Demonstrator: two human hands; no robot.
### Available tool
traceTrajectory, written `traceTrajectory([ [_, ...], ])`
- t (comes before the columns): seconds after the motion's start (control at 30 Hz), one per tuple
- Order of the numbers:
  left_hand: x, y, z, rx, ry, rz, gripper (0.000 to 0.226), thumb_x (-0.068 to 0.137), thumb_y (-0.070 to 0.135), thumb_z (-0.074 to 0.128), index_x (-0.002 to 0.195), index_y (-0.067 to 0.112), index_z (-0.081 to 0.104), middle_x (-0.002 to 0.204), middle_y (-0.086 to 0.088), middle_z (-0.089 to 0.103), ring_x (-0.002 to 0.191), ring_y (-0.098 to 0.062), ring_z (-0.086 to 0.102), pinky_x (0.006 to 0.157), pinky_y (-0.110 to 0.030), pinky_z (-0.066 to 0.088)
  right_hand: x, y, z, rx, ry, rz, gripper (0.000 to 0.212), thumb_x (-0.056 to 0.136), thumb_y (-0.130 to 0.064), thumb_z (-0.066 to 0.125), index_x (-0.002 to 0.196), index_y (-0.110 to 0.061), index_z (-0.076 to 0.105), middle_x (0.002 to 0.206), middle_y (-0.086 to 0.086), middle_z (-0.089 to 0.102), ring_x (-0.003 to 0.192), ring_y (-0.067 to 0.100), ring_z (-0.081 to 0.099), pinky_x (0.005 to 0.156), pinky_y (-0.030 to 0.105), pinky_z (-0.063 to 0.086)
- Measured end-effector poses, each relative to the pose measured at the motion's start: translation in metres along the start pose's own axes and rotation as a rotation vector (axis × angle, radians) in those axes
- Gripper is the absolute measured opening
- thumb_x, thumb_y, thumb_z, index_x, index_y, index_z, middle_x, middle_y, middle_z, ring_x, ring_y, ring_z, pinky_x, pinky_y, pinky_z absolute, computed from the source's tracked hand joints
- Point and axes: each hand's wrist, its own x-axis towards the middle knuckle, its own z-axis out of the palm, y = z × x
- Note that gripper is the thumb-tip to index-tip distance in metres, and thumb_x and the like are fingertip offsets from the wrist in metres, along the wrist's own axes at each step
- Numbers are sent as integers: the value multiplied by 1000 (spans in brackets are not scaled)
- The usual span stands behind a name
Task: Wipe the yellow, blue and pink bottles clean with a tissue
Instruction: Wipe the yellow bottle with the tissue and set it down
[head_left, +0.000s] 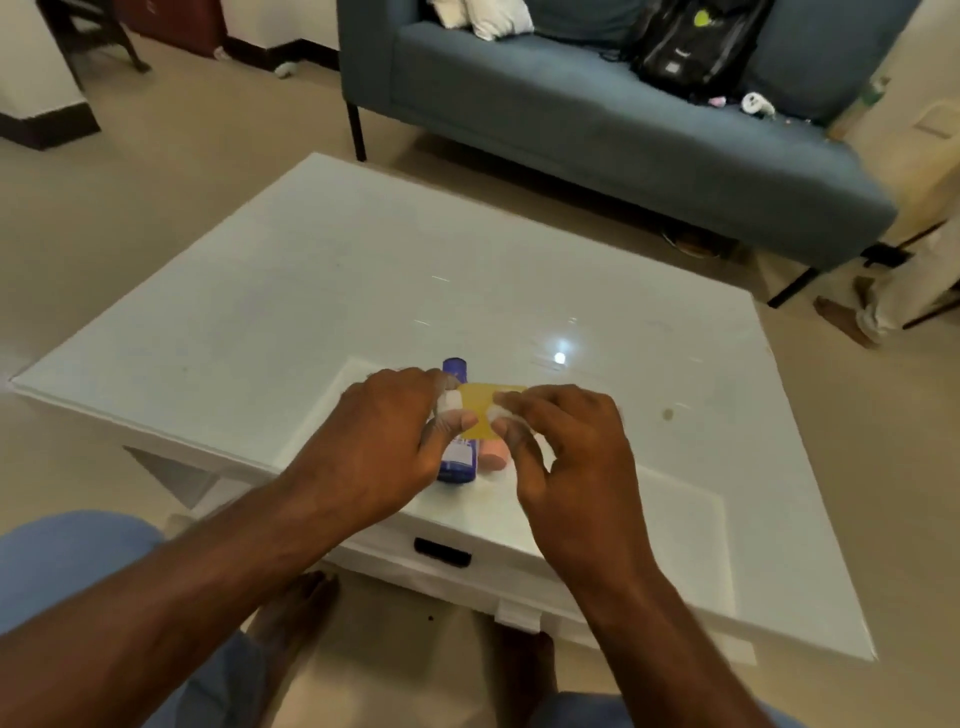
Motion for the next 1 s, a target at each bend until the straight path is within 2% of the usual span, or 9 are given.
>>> traceTrajectory([
  [0.1, -3, -6, 3, -88, 45, 6, 44, 92, 47, 52, 129, 23, 58, 117, 2, 67, 103, -15, 60, 94, -34, 49, -2, -8, 3, 15, 4, -19, 21, 97, -23, 71, 117, -26, 76, 115, -10, 68, 112, 7, 50, 92, 6, 35],
  [0.23, -5, -7, 8, -122, 60, 14, 41, 91, 47, 53, 122, 22, 63, 109, 4, 70, 94, -13, 63, 86, -35, 52, -4, -12, 3, -24, -39, -49, 22, 96, -21, 71, 117, -22, 76, 117, -2, 71, 113, 18, 55, 94, 29, 51],
  [0.33, -4, -3, 11, -99, 42, -9, 51, 87, 53, 48, 124, 20, 62, 111, 1, 70, 95, -17, 64, 86, -39, 54, -1, -12, -2, -32, -98, -6, 26, 97, -24, 70, 122, -21, 75, 124, 1, 71, 117, 21, 56, 101, 38, 51],
  [0.5, -2, 5, 13, -94, 38, -12, 59, 83, 60, 40, 117, 17, 64, 103, -1, 70, 87, -19, 63, 80, -38, 54, 1, -9, -7, -35, -111, 43, 27, 100, -31, 66, 125, -24, 74, 127, -3, 70, 119, 18, 54, 104, 33, 47],
  [0.63, 0, 15, 15, -80, 5, 29, 61, 83, 63, 36, 114, 18, 63, 98, -1, 69, 84, -20, 62, 78, -43, 54, 5, 0, -11, -34, 12, 114, 25, 103, -34, 61, 123, -27, 74, 121, -6, 72, 114, 16, 56, 96, 29, 46],
  [0.73, 3, 18, 15, -69, -1, 51, 51, 88, 52, 45, 121, 17, 63, 104, -2, 69, 91, -20, 63, 85, -41, 53, 3, 0, -8, -35, -21, 122, 26, 101, -28, 65, 125, -22, 73, 125, 0, 70, 115, 20, 58, 99, 34, 50],
  [0.8, 4, 15, 15, -63, 1, 69, 42, 92, 45, 51, 123, 18, 62, 109, -2, 69, 97, -19, 63, 89, -40, 52, -2, -6, -6, -35, -40, 65, 26, 96, -19, 71, 122, -17, 74, 121, 5, 70, 112, 24, 61, 95, 37, 53],
  [0.9, 3, 11, 13, -41, 4, 103, 46, 91, 51, 48, 124, 21, 60, 110, 0, 68, 97, -17, 61, 88, -34, 49, 1, 7, -10, -93, 89, 62, 19, 91, -22, 73, 108, -17, 79, 105, 5, 75, 100, 29, 64, 85, 39, 54],
  [1.0, 1, 11, 10, -23, 36, 113, 54, 88, 52, 45, 126, 17, 60, 112, -4, 67, 97, -19, 60, 86, -28, 43, 6, 21, -14, -55, 169, 172, 17, 99, -26, 68, 112, -21, 78, 107, -1, 73, 105, 25, 60, 89, 32, 45],
])
